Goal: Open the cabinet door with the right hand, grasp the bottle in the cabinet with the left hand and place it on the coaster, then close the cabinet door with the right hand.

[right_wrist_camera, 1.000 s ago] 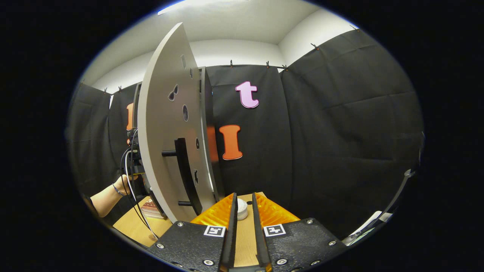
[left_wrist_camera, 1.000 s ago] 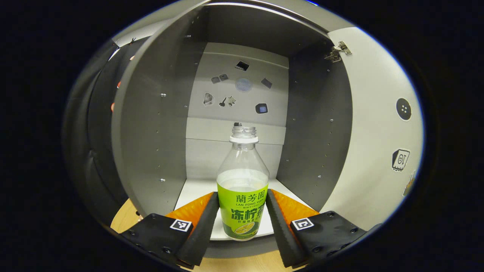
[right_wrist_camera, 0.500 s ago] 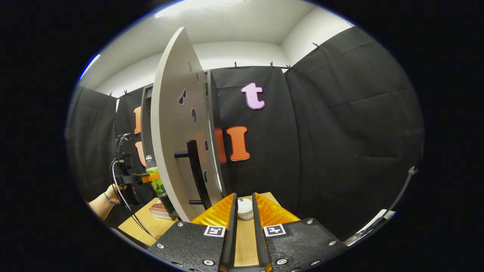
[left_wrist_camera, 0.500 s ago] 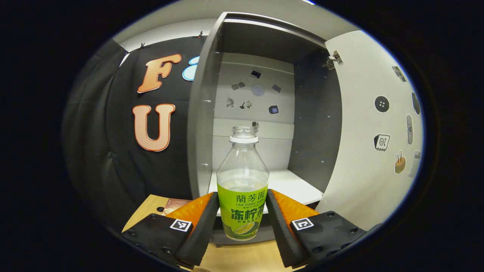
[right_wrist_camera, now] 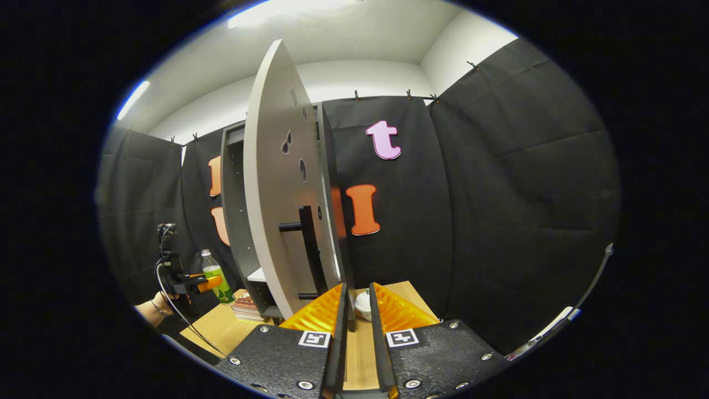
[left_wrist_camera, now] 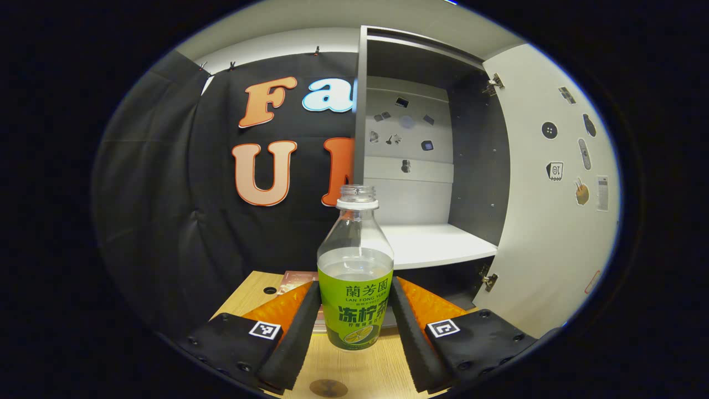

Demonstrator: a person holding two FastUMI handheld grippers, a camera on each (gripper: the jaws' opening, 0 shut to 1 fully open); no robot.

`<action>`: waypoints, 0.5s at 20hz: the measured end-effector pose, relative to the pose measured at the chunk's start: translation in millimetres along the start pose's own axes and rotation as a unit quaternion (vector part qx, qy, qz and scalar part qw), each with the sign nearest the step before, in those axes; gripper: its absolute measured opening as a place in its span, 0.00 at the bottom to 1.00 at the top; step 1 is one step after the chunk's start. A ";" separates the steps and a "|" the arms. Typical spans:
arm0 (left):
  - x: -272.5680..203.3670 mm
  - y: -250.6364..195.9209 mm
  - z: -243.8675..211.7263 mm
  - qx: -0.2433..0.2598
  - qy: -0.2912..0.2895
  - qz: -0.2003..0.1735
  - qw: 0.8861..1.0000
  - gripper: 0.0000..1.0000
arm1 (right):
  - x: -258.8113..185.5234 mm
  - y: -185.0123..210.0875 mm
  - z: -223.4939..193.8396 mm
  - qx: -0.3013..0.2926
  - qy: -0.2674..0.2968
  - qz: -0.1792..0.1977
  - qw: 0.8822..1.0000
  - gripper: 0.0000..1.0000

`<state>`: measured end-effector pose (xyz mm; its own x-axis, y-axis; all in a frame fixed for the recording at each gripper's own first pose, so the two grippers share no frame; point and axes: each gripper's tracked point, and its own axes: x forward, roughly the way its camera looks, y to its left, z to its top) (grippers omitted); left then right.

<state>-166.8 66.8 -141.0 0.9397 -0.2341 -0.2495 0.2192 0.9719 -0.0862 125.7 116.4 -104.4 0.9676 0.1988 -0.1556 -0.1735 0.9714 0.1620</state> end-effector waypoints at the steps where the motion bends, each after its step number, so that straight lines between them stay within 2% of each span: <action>1: -5.8 6.8 -8.6 -0.002 0.000 0.002 1.000 0.81 | -0.8 0.7 -1.1 -0.001 0.000 0.002 1.000 0.23; 5: -27.1 27.2 -50.0 0.009 0.004 0.016 1.000 0.81 | -0.1 7.2 -4.0 0.002 0.004 0.007 1.000 0.23; 10: -41.1 35.7 -109.3 0.020 0.019 0.013 1.000 0.81 | 5.0 9.3 -6.3 -0.003 0.006 0.004 1.000 0.23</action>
<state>-226.4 108.2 -239.2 0.9346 -0.2088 -0.2880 0.2057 0.9778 -0.0413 127.7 127.3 -109.8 0.9642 0.2073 -0.1655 -0.1817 0.9706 0.1576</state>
